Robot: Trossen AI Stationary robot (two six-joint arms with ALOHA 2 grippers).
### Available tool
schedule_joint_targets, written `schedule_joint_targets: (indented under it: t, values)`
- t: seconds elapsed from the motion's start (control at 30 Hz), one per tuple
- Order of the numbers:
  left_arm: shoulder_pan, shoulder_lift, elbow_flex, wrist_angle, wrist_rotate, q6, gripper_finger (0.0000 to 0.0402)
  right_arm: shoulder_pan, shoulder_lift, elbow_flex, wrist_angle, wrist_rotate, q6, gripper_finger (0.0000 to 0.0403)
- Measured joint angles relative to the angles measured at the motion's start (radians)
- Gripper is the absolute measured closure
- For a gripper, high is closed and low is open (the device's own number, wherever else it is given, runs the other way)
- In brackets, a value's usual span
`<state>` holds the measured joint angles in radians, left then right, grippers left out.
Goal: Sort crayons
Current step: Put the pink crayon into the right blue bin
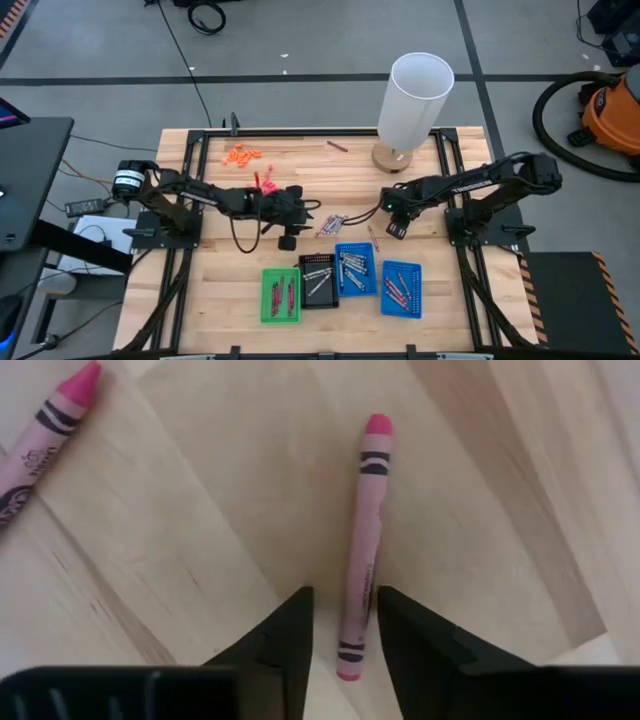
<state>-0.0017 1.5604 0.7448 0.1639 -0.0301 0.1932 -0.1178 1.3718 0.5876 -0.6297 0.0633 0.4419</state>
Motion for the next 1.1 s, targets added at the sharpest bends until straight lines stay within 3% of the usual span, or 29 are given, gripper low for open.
schedule_joint_targets:
  t: [0.2,0.5,1.1]
  values:
    - [-0.005,0.000,0.092,-0.121,0.000,-0.001,0.0260,0.025,0.044,0.005,0.005,0.027,-0.017,0.0314]
    - [0.000,0.000,0.140,-0.104,-0.001,0.010,0.0260,0.060,-0.002,-0.004,0.027,0.046,-0.018,0.0376]
    - [0.000,0.000,0.140,-0.086,-0.001,0.005,0.0260,0.073,-0.035,-0.004,0.093,0.077,-0.047,0.0372]
